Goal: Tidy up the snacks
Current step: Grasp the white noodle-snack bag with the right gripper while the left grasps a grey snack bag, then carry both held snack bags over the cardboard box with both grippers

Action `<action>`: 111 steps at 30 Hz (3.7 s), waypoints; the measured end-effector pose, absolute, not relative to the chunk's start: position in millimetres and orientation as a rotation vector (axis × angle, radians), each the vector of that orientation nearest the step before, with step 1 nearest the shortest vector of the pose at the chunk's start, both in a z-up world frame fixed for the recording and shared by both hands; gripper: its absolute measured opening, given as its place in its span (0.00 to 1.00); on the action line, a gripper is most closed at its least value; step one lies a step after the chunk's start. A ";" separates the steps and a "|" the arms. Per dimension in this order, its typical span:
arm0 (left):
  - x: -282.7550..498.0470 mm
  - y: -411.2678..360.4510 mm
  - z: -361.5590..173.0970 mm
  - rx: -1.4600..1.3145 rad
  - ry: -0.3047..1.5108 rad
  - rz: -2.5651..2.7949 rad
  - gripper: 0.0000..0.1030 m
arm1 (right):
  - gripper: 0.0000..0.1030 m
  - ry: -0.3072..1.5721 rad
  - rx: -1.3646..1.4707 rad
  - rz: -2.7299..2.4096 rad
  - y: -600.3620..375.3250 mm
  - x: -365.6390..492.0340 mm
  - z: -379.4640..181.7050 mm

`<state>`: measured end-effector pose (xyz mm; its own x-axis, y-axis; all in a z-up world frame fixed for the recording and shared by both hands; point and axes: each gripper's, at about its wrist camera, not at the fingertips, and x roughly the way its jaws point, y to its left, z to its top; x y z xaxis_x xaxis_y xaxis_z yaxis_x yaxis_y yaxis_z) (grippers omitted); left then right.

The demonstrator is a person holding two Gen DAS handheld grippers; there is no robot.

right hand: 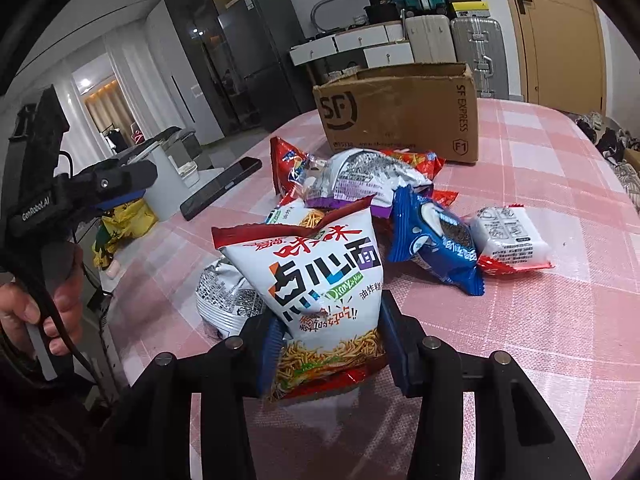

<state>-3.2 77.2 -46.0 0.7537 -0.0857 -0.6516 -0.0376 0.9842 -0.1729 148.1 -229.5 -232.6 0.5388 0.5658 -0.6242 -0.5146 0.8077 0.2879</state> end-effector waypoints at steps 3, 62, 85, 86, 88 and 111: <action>-2.3 75.1 -46.9 -0.187 0.733 -0.059 0.98 | 0.44 0.756 0.075 0.646 -231.5 145.0 -229.0; 19.7 7.3 -143.1 -0.275 1.030 -0.482 0.28 | 0.44 0.670 0.148 0.593 -267.0 125.8 -201.2; 9.0 38.9 -43.9 -0.185 0.859 -0.483 0.28 | 0.44 0.598 0.105 0.668 -249.7 129.3 -161.5; 11.5 39.2 -37.4 -0.180 0.849 -0.489 0.28 | 0.44 0.593 0.088 0.665 -248.4 130.8 -158.6; 17.1 40.1 -23.4 -0.168 0.826 -0.485 0.28 | 0.44 0.588 0.075 0.668 -248.7 133.5 -153.2; 225.9 65.9 82.6 -0.184 0.756 -0.382 0.29 | 0.44 0.465 0.109 0.695 -242.9 290.2 -35.9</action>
<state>225.9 65.9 82.6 0.6632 -0.4011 -0.6319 0.2702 0.9156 -0.2977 290.2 -242.9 -35.9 0.6707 0.6392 -0.3764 -0.5915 0.7670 0.2485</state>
